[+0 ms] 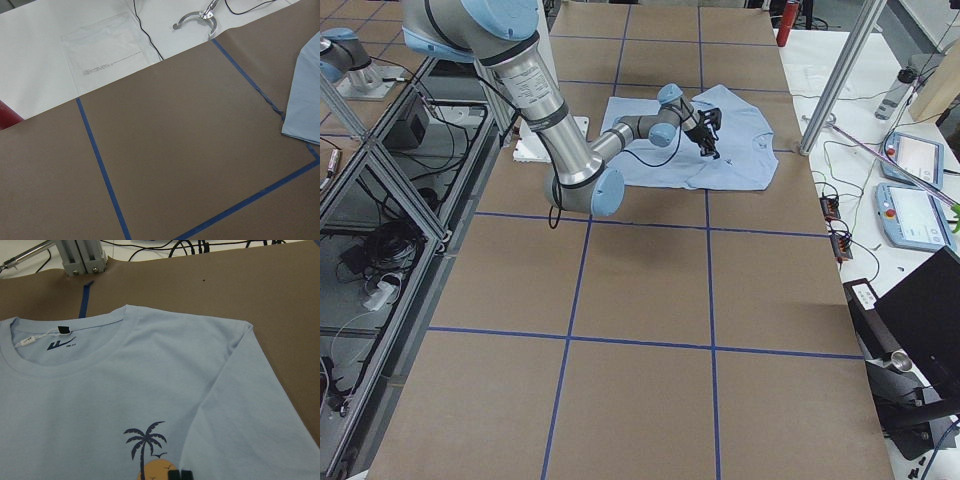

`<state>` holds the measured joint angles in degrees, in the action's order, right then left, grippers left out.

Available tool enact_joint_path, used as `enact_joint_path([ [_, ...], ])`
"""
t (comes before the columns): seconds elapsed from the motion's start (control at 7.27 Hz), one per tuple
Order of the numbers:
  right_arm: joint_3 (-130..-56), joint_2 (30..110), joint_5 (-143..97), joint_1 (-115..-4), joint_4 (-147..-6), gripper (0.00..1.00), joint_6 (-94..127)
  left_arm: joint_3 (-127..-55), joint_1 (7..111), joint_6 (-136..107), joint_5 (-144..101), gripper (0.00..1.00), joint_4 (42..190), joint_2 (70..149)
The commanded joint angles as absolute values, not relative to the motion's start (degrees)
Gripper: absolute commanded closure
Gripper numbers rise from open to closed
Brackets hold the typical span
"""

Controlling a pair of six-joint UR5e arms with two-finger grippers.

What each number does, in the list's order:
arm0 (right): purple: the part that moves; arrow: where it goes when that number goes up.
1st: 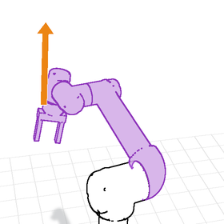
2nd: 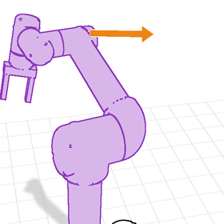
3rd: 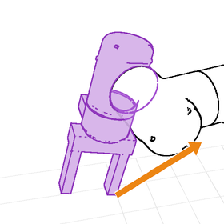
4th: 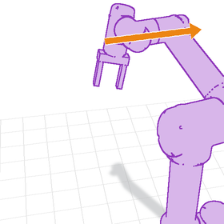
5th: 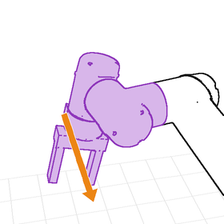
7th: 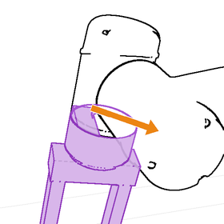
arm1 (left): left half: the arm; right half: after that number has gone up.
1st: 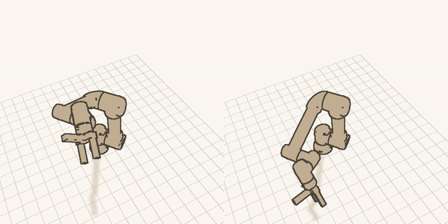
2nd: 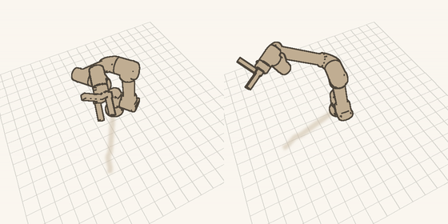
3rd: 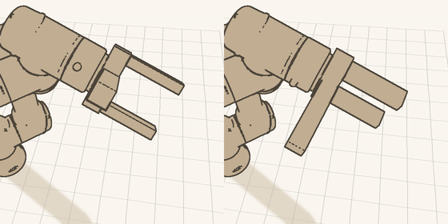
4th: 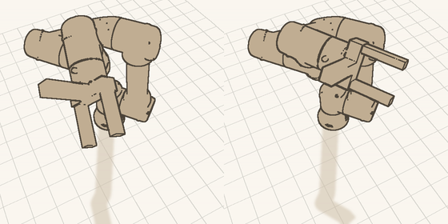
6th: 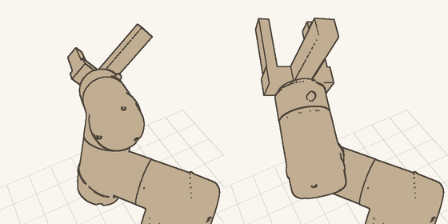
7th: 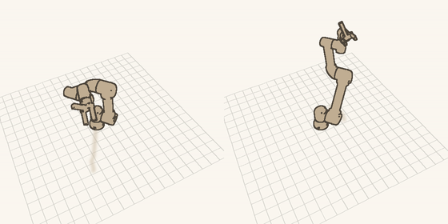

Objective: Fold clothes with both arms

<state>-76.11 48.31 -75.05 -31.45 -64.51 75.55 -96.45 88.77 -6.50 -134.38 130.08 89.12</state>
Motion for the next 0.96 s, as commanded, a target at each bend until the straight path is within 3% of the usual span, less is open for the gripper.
enact_joint_path([
  [0.0,-75.5,48.3,-74.8,-31.5,-64.6,0.07,74.7,-96.5,88.8,-6.6,-134.4,0.00,130.1,89.1],
  [0.14,-75.2,47.5,-74.8,-31.6,-64.4,0.00,74.3,-96.5,88.8,-6.5,-134.4,0.00,130.2,89.1],
  [0.55,-76.2,44.0,-89.1,-40.5,-71.6,0.00,70.1,-97.0,88.6,-8.2,-134.2,0.00,131.6,89.6],
  [0.83,-82.2,44.3,-101.5,-49.2,-82.2,0.00,60.0,-96.9,86.6,-13.3,-133.9,0.00,134.1,90.4],
])
